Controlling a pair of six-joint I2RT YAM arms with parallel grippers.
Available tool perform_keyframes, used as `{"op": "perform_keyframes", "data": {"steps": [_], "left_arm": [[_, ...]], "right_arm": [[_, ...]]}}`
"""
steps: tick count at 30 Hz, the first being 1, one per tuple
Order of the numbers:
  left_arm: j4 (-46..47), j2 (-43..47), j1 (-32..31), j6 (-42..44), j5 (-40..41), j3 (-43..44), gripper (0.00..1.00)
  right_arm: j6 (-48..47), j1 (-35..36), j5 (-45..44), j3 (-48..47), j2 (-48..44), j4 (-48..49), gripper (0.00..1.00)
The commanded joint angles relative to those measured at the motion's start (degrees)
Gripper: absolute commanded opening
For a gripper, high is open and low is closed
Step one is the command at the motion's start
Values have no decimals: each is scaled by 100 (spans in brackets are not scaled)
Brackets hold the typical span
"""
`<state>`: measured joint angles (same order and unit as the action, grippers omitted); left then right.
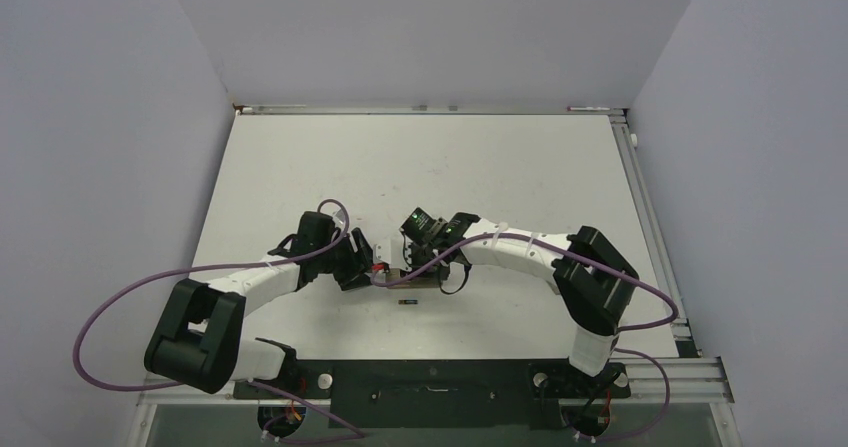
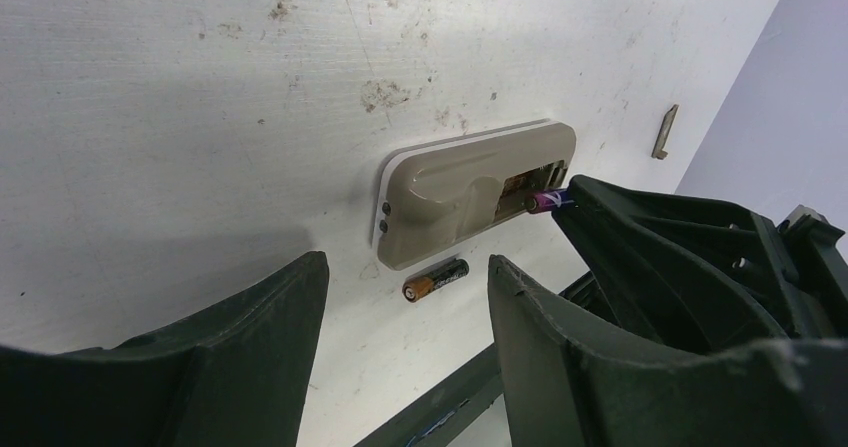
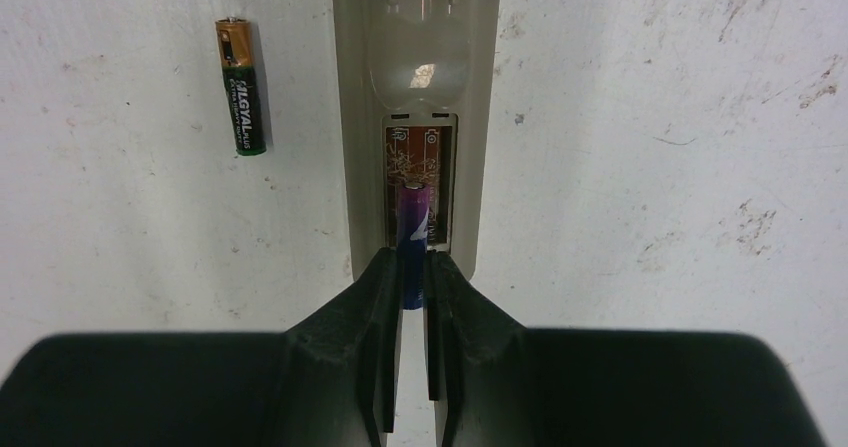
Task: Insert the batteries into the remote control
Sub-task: Load the battery into the remote control.
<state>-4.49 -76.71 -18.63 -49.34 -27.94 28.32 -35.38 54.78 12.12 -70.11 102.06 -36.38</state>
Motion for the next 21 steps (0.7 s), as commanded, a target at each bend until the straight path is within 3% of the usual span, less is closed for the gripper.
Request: {"op": "perform_keyframes", "data": {"steps": [1,21], "left_arm": [[224,-22,22,12,-136,-18,56],[273,-130,18,21,-171,-1,57]], "right_arm": [[-58,-21,146,-283,159,3,9],[-40,-12,247,-417,314,-86,13]]}}
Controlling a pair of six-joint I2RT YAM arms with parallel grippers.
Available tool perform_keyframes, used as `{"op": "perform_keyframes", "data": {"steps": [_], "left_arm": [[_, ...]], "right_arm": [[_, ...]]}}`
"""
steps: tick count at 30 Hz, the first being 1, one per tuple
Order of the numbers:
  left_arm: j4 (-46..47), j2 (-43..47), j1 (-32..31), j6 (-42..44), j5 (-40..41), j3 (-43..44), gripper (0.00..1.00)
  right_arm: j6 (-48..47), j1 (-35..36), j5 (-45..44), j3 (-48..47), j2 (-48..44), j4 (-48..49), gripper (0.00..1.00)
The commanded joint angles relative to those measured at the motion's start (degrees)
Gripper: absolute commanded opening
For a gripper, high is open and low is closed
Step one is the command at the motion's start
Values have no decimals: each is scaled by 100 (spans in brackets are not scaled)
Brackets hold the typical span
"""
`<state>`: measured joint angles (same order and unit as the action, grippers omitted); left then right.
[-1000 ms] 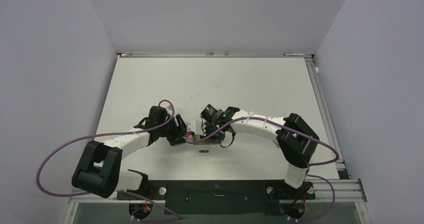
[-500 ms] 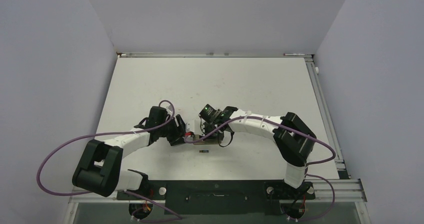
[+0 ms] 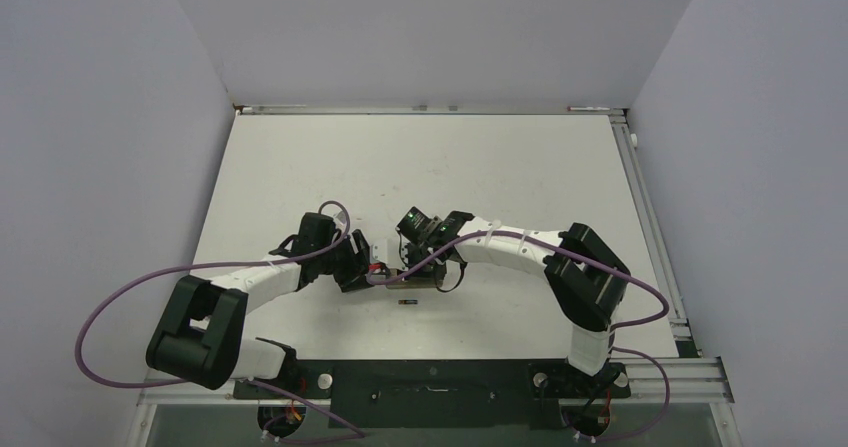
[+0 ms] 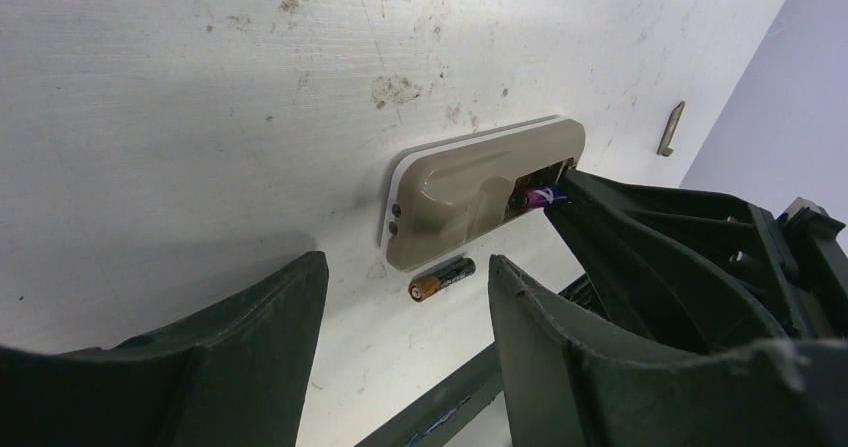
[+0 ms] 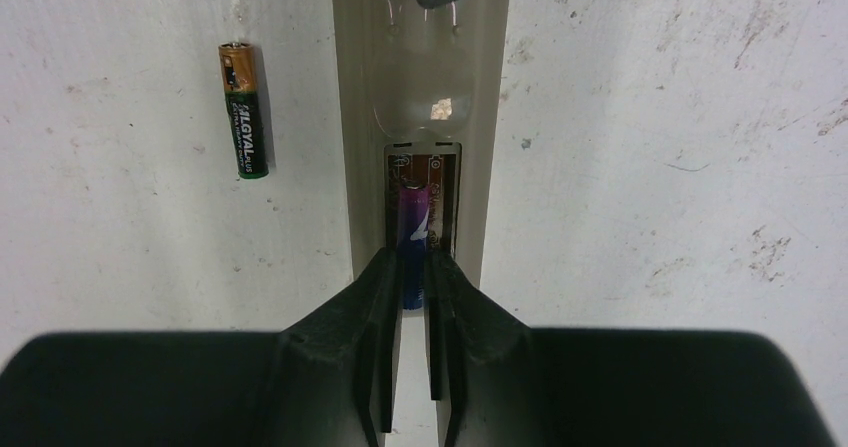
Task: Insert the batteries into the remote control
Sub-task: Load the battery into the remote control.
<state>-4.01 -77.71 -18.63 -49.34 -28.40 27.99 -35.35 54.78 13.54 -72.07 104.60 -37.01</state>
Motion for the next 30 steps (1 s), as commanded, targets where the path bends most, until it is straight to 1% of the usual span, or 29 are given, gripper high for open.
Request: {"op": "perform_keyframes", "data": {"steps": [1,12,30], "left_arm": [[233,-39,19,21,-123,31,57],[221,-75,18,38,-148,40,57],[173,-63,19,74,-150,58,57]], "right_arm": [[-42,-12,105,-224,61,-29,14],[-46,-12,114,-288,113,-102,17],[-42,-12,158,-267,-7,-157,18]]}}
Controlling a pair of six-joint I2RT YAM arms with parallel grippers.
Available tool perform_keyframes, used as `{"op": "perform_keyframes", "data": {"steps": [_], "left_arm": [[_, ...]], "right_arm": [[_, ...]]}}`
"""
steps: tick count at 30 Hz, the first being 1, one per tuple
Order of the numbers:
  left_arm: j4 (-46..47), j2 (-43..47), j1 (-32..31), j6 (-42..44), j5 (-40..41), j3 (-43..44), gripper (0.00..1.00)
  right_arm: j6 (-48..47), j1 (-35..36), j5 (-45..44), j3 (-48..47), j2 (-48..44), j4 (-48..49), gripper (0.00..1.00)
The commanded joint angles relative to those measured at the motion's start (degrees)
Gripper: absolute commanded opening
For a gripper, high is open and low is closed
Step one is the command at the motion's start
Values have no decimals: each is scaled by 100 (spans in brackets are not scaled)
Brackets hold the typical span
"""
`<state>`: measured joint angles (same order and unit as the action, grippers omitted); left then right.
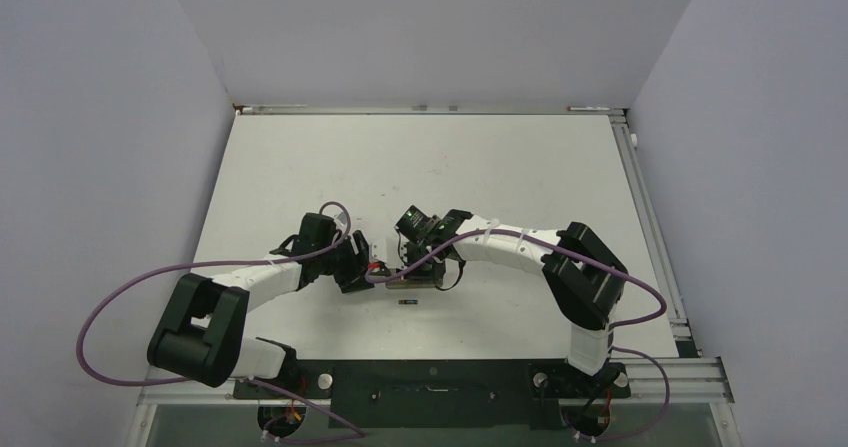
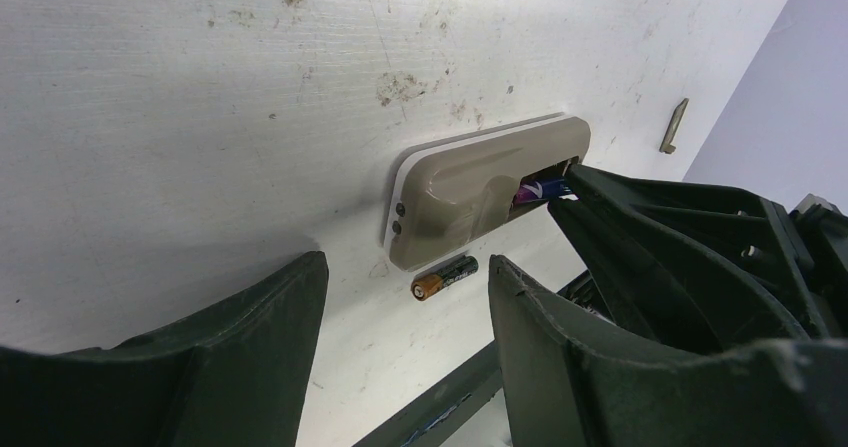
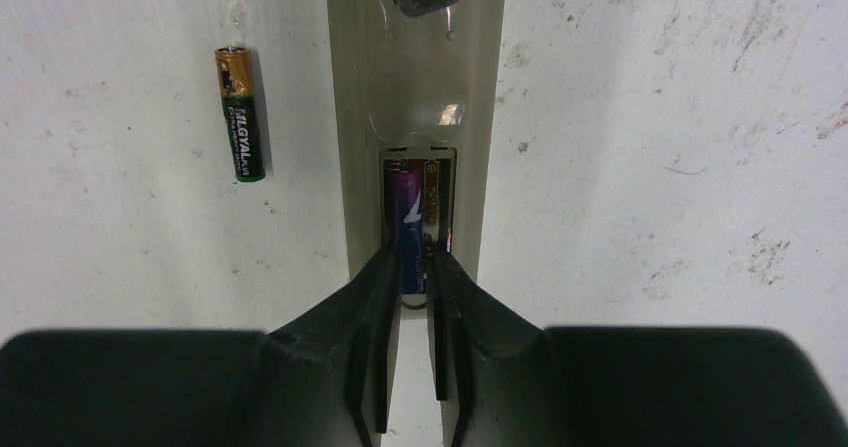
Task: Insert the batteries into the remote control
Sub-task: Load the battery into the remote control.
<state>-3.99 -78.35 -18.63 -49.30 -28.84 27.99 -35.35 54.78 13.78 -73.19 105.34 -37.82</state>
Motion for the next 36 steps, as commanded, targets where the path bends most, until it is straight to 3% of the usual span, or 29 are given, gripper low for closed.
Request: {"op": "perform_keyframes", "data": {"steps": [1,36], "left_arm": [[170,2,18,69,-104,58,57],[148,-36,20,108,-81,75,57]], "right_arm": [[-42,-13,134,-160,-94,-73,18],[529,-210,-47,48,-723,403,24]]}}
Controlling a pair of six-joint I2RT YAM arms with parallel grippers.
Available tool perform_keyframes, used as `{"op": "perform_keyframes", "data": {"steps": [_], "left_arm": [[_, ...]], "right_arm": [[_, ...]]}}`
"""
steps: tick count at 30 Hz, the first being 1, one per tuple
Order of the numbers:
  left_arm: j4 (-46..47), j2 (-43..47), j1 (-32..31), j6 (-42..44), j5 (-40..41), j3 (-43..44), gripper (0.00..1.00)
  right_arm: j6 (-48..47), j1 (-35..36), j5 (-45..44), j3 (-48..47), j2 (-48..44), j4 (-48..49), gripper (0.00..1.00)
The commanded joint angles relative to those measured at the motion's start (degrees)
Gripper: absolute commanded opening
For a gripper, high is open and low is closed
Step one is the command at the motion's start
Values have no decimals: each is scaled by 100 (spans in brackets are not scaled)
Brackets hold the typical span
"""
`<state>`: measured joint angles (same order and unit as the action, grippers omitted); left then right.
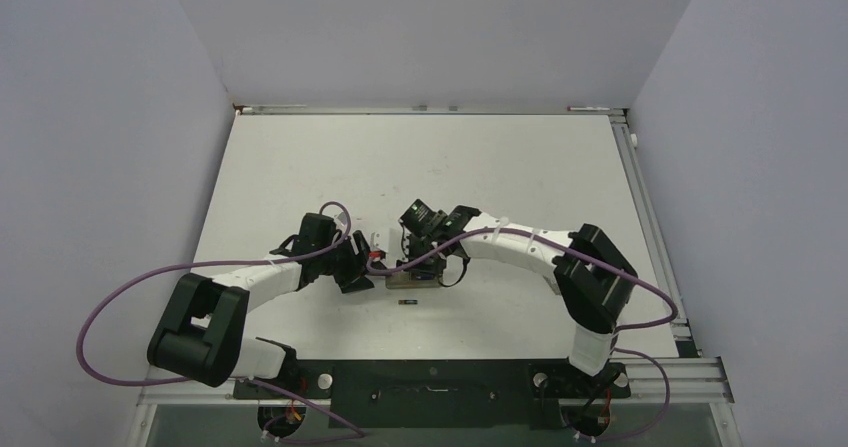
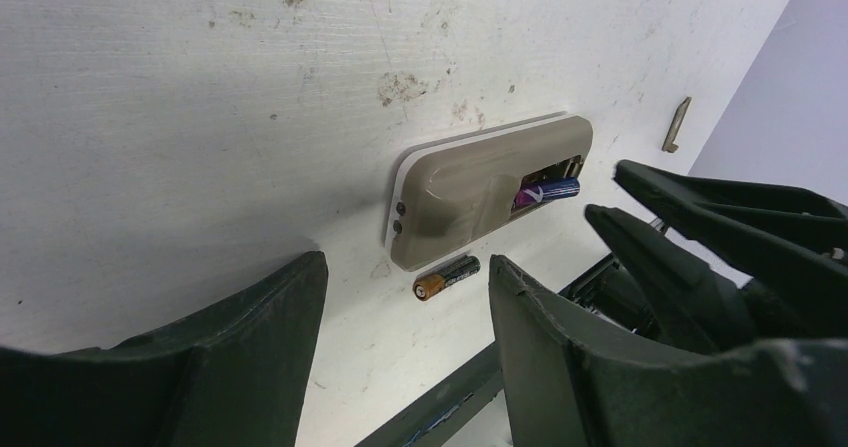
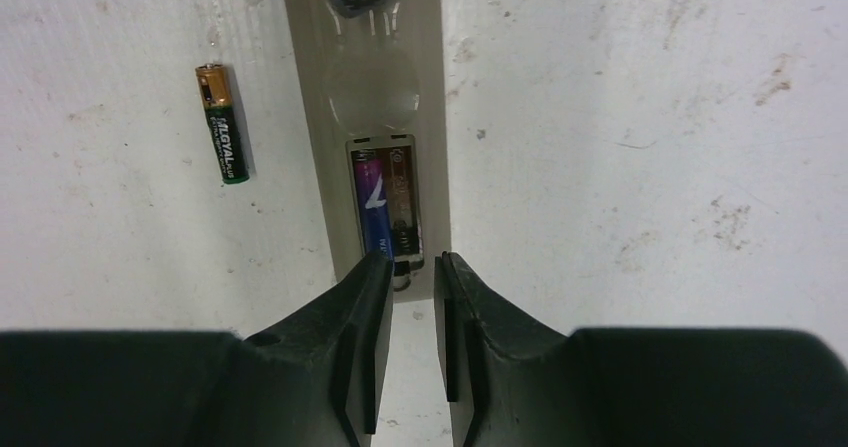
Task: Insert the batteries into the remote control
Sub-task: Load the battery into the remote control.
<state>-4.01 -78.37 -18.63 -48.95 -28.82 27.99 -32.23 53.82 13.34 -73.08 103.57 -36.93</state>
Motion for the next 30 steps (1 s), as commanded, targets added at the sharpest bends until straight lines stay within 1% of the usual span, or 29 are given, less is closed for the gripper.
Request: {"op": "perform_keyframes", "data": {"steps": [1,6,10,14,20,23,26,30], "left_arm": [[154,-52,18,73,-80,83,57],[181,-135,18,74,-106,117,57],[198,-153,18,78,-117,134,57],[181,-186,17,87,-102,158,57],[169,-243,-4,98,-103,238,57],[138,-299,-32,122,-81,305,57],[116,-359,-84,136,-65,373,56],[67,-419,-163,172,-20,480,51]], "right_arm": [[263,-131,20,76,-612,334,24],[602,-202,59,245,-916,476,26],[1136,-238,1,378,-1133,615,26],[1919,-249,-321,630,-1400,914,28],[3354,-246,-809,698,-1591,1011,28],[4019,-249,-1239,748,-1595,960,29],[4580,-249,-1757,1041,-1753,1206,29],[5355,-266,-2051,1567,-2126,1674,29]]}}
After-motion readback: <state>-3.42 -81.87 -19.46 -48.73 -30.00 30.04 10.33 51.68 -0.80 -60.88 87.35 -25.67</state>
